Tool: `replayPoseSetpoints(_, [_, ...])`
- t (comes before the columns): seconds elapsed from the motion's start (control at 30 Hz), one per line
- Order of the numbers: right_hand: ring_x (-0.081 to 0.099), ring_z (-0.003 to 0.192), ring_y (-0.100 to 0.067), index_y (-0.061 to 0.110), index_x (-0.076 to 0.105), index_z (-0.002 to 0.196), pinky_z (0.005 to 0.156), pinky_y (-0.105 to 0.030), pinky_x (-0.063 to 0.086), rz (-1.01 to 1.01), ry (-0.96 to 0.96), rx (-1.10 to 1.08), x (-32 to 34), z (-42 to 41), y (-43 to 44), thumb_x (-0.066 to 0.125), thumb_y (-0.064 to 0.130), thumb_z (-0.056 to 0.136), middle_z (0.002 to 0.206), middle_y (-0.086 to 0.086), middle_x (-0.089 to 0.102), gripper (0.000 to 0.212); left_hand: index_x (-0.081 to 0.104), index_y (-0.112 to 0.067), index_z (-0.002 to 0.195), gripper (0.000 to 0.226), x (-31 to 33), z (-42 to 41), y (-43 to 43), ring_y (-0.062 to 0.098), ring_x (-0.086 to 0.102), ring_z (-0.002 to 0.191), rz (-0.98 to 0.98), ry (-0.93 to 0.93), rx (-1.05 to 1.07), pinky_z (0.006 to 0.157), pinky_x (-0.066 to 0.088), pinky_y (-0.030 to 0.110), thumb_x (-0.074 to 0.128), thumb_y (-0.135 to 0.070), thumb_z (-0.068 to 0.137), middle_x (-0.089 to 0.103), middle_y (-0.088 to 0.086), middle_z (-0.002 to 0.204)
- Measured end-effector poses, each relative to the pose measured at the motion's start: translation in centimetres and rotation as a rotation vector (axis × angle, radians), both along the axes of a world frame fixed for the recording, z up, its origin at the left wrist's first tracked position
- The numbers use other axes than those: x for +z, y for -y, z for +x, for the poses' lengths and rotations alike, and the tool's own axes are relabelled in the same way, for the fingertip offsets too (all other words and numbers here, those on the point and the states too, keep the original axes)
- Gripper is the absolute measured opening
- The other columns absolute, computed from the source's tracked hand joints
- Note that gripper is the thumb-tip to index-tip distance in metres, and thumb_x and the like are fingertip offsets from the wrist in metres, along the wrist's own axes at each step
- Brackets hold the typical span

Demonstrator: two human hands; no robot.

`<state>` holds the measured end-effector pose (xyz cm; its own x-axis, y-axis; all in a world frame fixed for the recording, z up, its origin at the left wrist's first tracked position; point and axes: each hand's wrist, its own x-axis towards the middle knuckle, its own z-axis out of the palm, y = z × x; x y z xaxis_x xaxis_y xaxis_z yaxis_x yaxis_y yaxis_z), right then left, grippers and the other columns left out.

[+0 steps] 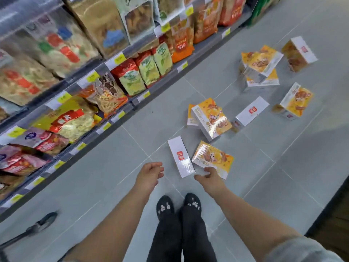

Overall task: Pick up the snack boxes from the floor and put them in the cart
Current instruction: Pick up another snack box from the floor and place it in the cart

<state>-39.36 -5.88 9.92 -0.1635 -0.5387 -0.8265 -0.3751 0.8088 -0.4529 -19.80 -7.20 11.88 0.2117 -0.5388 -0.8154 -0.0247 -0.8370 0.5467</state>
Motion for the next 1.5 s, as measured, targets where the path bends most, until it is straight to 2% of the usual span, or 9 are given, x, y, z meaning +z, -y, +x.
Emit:
replayPoseSetpoints(0.17, [0.05, 0.094, -0.018, 0.004, 0.045, 0.128, 0.077, -0.025, 0.038, 0.002, -0.098, 0.047, -12.4, 0.9, 1.4, 0.072, 0.023, 0.082, 0.097, 0.001, 0.051, 0.057, 0.056, -0.018, 0.117, 0.024, -13.7, -0.8, 2.4, 0.014, 0.061, 0.094, 0.008, -0.022, 0.041, 0.083, 0.041, 0.029, 0.051, -0.016, 0.094, 0.063, 0.0, 0.11])
replayPoseSetpoints(0.27, [0.047, 0.12, -0.027, 0.007, 0.036, 0.135, 0.094, -0.034, 0.044, 0.039, -0.221, 0.245, -19.2, 1.8, 2.3, 0.073, 0.038, 0.075, 0.127, -0.009, 0.046, 0.077, 0.047, -0.022, 0.132, 0.038, -21.3, -1.7, 3.4, 0.019, 0.058, 0.108, 0.048, -0.021, 0.041, 0.087, 0.04, 0.031, 0.047, -0.017, 0.094, 0.058, 0.0, 0.112])
replayPoseSetpoints(0.37, [0.036, 0.13, -0.03, 0.01, 0.025, 0.139, 0.103, -0.043, 0.037, 0.029, -0.313, 0.407, -27.3, 2.7, 3.6, 0.07, 0.053, 0.071, 0.137, -0.011, 0.036, 0.093, 0.038, -0.028, 0.14, 0.047, -30.2, -2.1, 4.9, 0.021, 0.056, 0.108, 0.039, -0.003, 0.132, 0.089, 0.042, 0.032, 0.043, -0.016, 0.094, 0.057, -0.004, 0.104])
replayPoseSetpoints(0.5, [0.032, 0.132, -0.03, 0.014, 0.016, 0.142, 0.104, -0.048, 0.037, -0.054, -0.404, 0.543, -33.8, 3.3, 6.0, 0.066, 0.069, 0.065, 0.14, -0.008, 0.031, 0.107, 0.025, -0.031, 0.149, 0.057, -38.4, -2.1, 7.9, 0.024, 0.043, 0.133, -0.058, 0.058, 0.147, 0.11, 0.036, 0.041, 0.044, -0.032, 0.096, 0.039, 0.004, 0.15])
replayPoseSetpoints(0.63, [0.028, 0.134, -0.032, 0.015, 0.003, 0.146, 0.104, -0.048, 0.036, -0.101, -0.431, 0.636, -37.4, 3.8, 6.4, 0.069, 0.068, 0.064, 0.145, -0.007, 0.021, 0.117, 0.019, -0.026, 0.152, 0.07, -41.8, -2.3, 11.9, 0.019, 0.036, 0.138, -0.283, 0.055, -0.01, 0.11, 0.034, 0.037, 0.055, -0.039, 0.094, 0.024, -0.004, 0.157])
replayPoseSetpoints(0.8, [0.027, 0.135, -0.034, 0.026, -0.006, 0.146, 0.103, -0.053, 0.036, -0.162, -0.437, 0.656, -38.8, 2.1, 6.4, 0.07, 0.065, 0.062, 0.145, -0.008, 0.02, 0.12, 0.044, -0.015, 0.129, 0.045, -43.3, -2.3, 13.7, 0.018, 0.055, 0.099, -0.334, 0.066, -0.225, 0.084, 0.044, 0.029, 0.064, -0.027, 0.09, 0.058, 0.006, 0.122])
replayPoseSetpoints(1.07, [0.041, 0.123, -0.032, 0.016, 0.014, 0.138, 0.098, -0.045, 0.044, -0.159, -0.548, 0.78, -39.0, -1.4, 4.3, 0.073, 0.065, 0.055, 0.134, -0.013, 0.035, 0.113, 0.044, -0.009, 0.128, 0.048, -42.9, -2.2, 12.2, 0.02, 0.051, 0.099, -0.289, 0.157, -0.204, 0.083, 0.039, 0.03, 0.061, -0.034, 0.091, 0.054, 0.003, 0.113])
replayPoseSetpoints(1.3, [0.049, 0.115, -0.023, 0.03, 0.026, 0.132, 0.094, -0.038, 0.048, -0.374, -0.233, 0.497, -33.3, -1.8, 8.7, 0.077, 0.06, 0.048, 0.124, -0.003, 0.047, 0.104, 0.048, -0.009, 0.127, 0.065, -38.9, 1.5, 13.1, 0.023, 0.056, 0.106, -0.252, 0.067, -0.062, 0.086, 0.039, 0.034, 0.063, -0.054, 0.083, 0.06, 0.005, 0.123])
replayPoseSetpoints(1.5, [0.046, 0.114, -0.019, 0.031, 0.028, 0.131, 0.095, -0.036, 0.049, -0.515, 0.043, 0.345, -21.9, 1.2, 13.1, 0.088, 0.027, 0.051, 0.121, 0.0, 0.04, 0.101, 0.039, -0.016, 0.13, 0.061, -27.1, 6.5, 12.2, 0.015, 0.043, 0.106, -0.271, 0.015, 0.147, 0.093, 0.03, 0.034, 0.056, -0.056, 0.087, 0.046, -0.003, 0.118])
